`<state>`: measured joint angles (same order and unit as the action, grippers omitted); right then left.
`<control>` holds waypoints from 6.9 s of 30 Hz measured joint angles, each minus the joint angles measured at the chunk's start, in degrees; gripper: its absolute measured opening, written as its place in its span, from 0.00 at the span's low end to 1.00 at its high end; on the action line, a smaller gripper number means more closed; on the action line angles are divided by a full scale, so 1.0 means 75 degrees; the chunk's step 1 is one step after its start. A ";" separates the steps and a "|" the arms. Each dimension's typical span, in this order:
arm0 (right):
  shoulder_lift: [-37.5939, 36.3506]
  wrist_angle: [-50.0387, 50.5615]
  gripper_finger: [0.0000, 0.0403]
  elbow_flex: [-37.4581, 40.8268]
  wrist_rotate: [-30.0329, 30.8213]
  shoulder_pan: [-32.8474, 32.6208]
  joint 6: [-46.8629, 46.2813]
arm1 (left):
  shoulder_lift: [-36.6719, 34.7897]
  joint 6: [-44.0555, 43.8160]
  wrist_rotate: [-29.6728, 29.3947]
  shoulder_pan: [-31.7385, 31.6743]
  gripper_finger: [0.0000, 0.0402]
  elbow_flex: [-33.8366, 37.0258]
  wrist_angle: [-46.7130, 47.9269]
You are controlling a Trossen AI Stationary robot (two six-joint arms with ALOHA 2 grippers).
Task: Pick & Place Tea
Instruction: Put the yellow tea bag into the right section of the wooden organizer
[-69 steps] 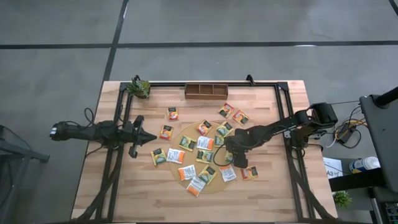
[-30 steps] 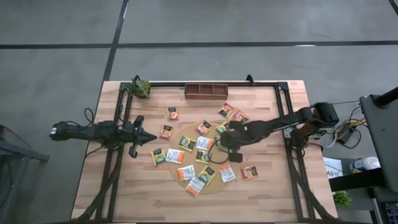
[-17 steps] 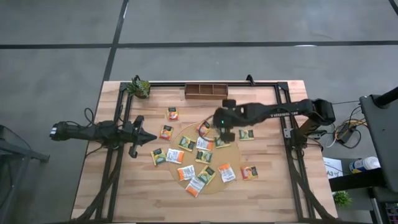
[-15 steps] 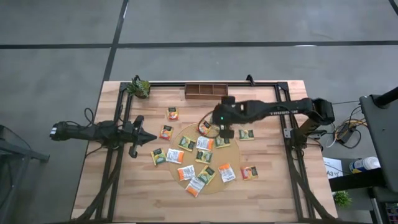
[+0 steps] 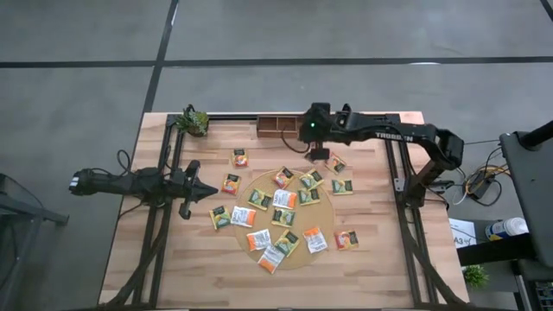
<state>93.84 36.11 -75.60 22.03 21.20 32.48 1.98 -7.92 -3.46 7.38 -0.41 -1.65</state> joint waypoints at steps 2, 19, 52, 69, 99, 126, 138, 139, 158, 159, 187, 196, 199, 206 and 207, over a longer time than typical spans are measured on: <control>0.0000 -0.0298 0.02 0.0001 0.0430 0.0051 0.0516 | 0.0000 -0.0001 0.0001 0.0000 0.00 0.0001 0.0000; 0.0294 -0.1112 0.02 0.0009 0.1686 0.0226 0.1554 | 0.0000 -0.0003 0.0001 -0.0001 0.00 0.0001 0.0000; 0.2118 -0.2719 0.02 0.0010 0.1399 0.1165 0.2931 | 0.0000 0.0000 0.0003 0.0002 0.00 0.0001 0.0000; 0.2212 -0.2647 0.02 0.0010 0.1449 0.1315 0.2832 | -0.0003 0.0000 0.0003 0.0002 0.00 0.0001 0.0000; 0.2256 -0.2674 0.02 0.0089 0.0995 0.1534 0.2812 | 0.0000 -0.0003 0.0002 -0.0001 0.00 0.0001 0.0000; 0.2259 -0.2731 0.02 0.0098 0.0998 0.1532 0.2781 | -0.0001 -0.0001 0.0003 0.0001 0.00 0.0000 0.0000; 0.2259 -0.2743 0.13 0.0098 0.0993 0.1541 0.2605 | 0.0000 -0.0003 0.0001 -0.0001 0.00 0.0001 0.0000; 0.2259 -0.2742 0.14 0.0100 0.0995 0.1544 0.2604 | -0.0001 -0.0003 0.0001 -0.0001 0.00 -0.0001 0.0000; 0.2260 -0.2729 0.22 0.0100 0.1246 0.1521 0.2470 | 0.0000 -0.0003 0.0000 -0.0001 0.00 0.0001 0.0000; 0.2250 -0.2697 0.22 0.0100 0.1287 0.1503 0.2468 | -0.0002 -0.0003 0.0003 0.0002 0.00 -0.0001 0.0000; 0.1696 -0.0033 0.02 -0.0546 -0.2719 0.0706 -0.0187 | 0.0000 -0.0001 0.0003 0.0000 0.00 -0.0002 0.0000; 0.1740 0.0025 0.02 -0.0276 -0.2949 0.0802 -0.0283 | -0.0003 0.0000 0.0000 -0.0001 0.00 -0.0002 0.0000; 0.1754 -0.0259 0.02 -0.0034 -0.2841 0.0926 -0.0269 | -0.0001 0.0000 0.0003 0.0002 0.00 0.0000 0.0000; 0.1754 -0.0893 0.02 0.0279 -0.2339 0.1089 -0.0056 | -0.0003 -0.0003 0.0003 -0.0001 0.00 -0.0002 0.0000; 0.1754 -0.0971 0.02 0.0309 -0.2338 0.1110 -0.0048 | -0.0001 -0.0003 0.0001 -0.0001 0.00 0.0001 0.0000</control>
<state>107.00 28.82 -73.29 4.50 29.52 32.11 1.97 -7.94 -3.46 7.38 -0.40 -1.65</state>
